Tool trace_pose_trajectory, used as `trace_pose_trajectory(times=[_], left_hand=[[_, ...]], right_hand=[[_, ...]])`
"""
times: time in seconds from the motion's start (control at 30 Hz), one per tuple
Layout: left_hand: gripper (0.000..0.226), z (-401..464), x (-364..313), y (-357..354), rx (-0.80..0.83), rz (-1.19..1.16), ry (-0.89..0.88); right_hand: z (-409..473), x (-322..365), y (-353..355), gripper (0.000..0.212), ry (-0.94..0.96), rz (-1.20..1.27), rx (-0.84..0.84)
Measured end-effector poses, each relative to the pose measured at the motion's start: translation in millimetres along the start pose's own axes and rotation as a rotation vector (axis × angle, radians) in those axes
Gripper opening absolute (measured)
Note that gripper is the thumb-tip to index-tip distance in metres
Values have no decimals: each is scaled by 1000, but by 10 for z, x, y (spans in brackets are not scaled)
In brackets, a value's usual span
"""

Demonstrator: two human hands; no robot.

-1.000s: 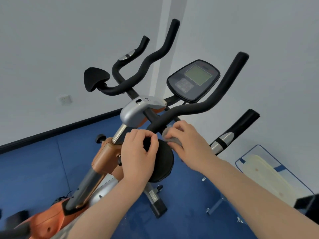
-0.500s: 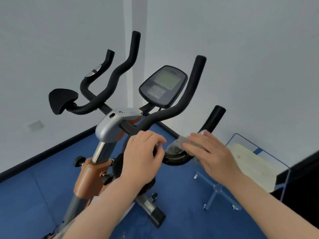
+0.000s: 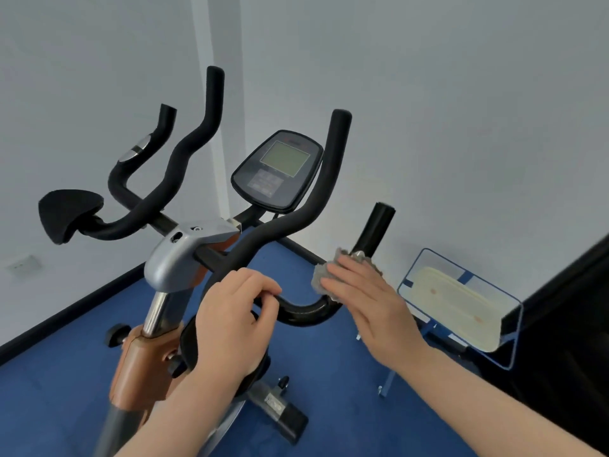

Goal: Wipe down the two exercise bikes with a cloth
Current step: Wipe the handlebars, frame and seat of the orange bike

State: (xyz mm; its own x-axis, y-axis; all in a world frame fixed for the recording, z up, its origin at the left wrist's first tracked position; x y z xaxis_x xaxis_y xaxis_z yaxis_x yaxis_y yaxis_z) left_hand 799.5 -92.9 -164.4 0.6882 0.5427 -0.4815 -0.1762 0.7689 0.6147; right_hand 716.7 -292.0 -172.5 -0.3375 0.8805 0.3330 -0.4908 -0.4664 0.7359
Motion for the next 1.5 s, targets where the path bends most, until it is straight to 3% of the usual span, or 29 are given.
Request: trace_pose_trajectory(times=[0.07, 0.17, 0.23, 0.33, 0.47, 0.57, 0.63, 0.73, 0.83, 1.03, 1.2, 1.5], left_hand=[[17, 10, 1, 3, 5, -4, -8], [18, 4, 14, -11, 1, -1, -4], [16, -13, 27, -12, -24, -13, 1], [15, -14, 29, -13, -72, -27, -28], [15, -67, 31, 21, -155, -58, -24], [18, -202, 113, 96, -239, 29, 101], [19, -290, 162, 138, -288, 62, 222], [18, -324, 193, 148, -291, 62, 354], [19, -319, 197, 131, -257, 61, 365], [16, -296, 194, 147, -250, 59, 359], [15, -305, 193, 141, -247, 40, 377], [16, -306, 218, 132, -258, 34, 394]], right_hand=[[96, -142, 140, 33, 90, -59, 63], [211, -216, 227, 32, -184, -2, -132], [104, 42, 12, 31, -243, 49, -202], [-80, 429, -300, 33, -48, -2, 12], [11, 334, -60, 44, -96, 158, 307], [72, 221, 78, 49, 44, 68, 481], [163, 250, 34, 49, 68, 29, 469], [374, 458, -204, 33, -53, -13, 396], [512, 507, -397, 36, -228, -36, 330], [600, 457, -309, 30, -47, -81, 499], [963, 444, -739, 26, -345, 52, 369], [1041, 440, -851, 26, -466, 100, 339]])
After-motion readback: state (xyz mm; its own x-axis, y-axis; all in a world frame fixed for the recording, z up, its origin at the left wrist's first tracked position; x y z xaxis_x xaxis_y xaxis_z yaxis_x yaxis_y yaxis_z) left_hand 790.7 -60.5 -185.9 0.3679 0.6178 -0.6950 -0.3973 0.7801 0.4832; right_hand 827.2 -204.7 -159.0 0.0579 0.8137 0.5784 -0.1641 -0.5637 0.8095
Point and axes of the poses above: each hand's wrist, its own z-axis towards the middle knuckle, its own y-axis out of the back of the hand, x = y × z, the point moved 3 cm from there along z, towards the middle knuckle, and after that the axes turned 6 degrees about z, right-handed, at the moved point
